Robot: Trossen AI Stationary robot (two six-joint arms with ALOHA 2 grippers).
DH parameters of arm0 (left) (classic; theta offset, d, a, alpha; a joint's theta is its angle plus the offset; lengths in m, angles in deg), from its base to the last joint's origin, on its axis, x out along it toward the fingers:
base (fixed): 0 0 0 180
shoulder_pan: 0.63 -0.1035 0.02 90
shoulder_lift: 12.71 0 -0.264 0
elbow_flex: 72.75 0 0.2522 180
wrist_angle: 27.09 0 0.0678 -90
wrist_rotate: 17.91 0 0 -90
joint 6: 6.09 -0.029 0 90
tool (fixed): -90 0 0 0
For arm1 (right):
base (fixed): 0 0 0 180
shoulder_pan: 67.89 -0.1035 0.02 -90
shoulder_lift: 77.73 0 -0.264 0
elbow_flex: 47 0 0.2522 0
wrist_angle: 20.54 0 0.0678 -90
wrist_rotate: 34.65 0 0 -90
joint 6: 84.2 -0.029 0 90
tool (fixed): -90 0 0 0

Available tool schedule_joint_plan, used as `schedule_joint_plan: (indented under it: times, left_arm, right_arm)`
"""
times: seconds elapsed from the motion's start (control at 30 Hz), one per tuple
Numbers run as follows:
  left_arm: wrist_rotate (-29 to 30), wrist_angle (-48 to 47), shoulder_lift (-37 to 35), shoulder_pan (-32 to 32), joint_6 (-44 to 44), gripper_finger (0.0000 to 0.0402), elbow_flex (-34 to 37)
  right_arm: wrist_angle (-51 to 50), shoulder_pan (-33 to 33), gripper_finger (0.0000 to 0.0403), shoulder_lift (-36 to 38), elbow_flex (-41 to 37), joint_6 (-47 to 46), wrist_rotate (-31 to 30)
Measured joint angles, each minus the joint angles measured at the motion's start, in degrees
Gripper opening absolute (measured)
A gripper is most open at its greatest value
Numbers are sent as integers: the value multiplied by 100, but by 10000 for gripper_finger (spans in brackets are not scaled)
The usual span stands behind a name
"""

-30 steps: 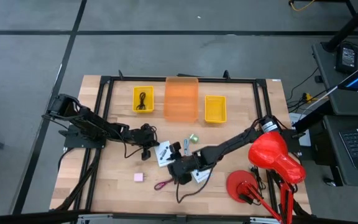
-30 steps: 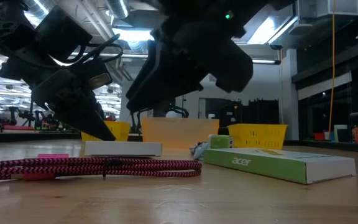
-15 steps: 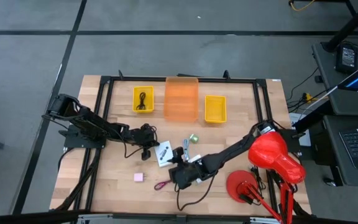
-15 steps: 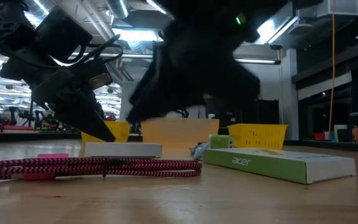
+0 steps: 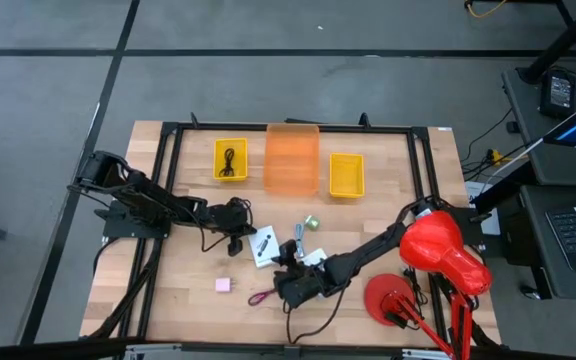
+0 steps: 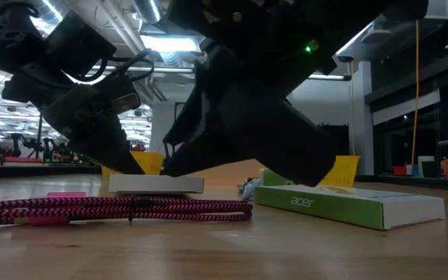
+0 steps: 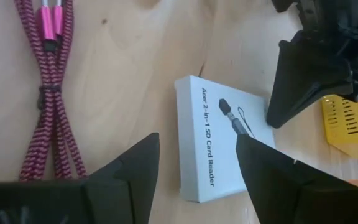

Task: Pick and place items into bin
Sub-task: Put the left card reader box into the orange bin

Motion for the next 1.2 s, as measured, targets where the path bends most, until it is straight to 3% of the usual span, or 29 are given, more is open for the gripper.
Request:
schedule_joint_plan:
  times: [0.23, 0.43, 0.73, 1.03, 1.2]
  left_arm:
    - [-14, 80, 2, 0, -39, 2, 18]
    - [-39, 84, 4, -4, -44, 2, 19]
    - [-45, 84, 4, -4, -44, 2, 19]
    - [-59, 84, 4, -4, -44, 2, 19]
    - [-63, 84, 4, -4, -44, 2, 19]
  right_arm:
    - [44, 2, 203, -322, 4, 130, -154]
    - [147, -59, 204, -525, 35, 282, -1221]
    - [230, -70, 204, -518, 49, 500, -560]
    - [-818, 112, 195, -550, 586, 4, 322]
    - [-860, 192, 180, -549, 597, -22, 360]
